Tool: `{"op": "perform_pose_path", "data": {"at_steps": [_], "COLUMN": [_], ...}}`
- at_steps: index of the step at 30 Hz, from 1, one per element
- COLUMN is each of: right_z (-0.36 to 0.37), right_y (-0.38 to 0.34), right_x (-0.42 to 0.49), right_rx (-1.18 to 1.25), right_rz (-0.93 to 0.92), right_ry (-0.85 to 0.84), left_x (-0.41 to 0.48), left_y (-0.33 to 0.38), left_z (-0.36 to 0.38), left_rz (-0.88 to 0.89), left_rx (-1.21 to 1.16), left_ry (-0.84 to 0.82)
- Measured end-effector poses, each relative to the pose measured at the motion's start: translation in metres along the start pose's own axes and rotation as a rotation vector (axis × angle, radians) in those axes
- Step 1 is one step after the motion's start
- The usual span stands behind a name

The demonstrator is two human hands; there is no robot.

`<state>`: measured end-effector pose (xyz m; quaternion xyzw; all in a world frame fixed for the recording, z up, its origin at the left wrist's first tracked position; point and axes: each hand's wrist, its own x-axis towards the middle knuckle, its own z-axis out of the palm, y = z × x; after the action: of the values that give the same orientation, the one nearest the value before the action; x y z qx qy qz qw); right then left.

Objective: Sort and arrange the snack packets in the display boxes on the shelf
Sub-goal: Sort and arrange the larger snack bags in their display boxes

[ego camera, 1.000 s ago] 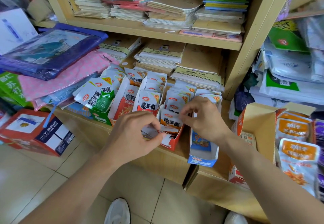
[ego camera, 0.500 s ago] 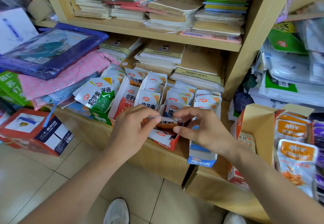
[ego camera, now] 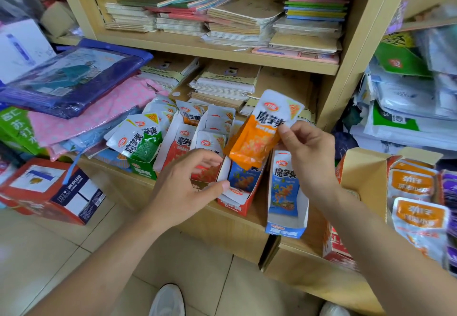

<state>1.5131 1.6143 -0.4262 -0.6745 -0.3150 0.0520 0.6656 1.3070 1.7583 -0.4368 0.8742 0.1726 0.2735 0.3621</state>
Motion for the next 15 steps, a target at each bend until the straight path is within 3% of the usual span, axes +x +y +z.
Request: {"op": "perform_pose_path", "data": {"at_steps": [6,10,15], "right_z": [0.016,0.042,0.060], "right_y": [-0.019,-0.025,-0.027], "right_x": [0.000,-0.009,-0.011], "right_rx": [0.328,0.326,0.326], "right_rz": [0.117,0.141,0.154], "right_ry": [-0.099,-0.235,-0.186], "left_x": [0.009,0.017,0.018], "left_y": [0.004,0.005,-0.006], "left_z": [-0.006,-0.010,-0.030], "left_rz": [-0.131,-0.138,-0.203], "left_rx": [-0.235,-0.295,-0.368], "left_ry": [0.215,0.227,0.380]}}
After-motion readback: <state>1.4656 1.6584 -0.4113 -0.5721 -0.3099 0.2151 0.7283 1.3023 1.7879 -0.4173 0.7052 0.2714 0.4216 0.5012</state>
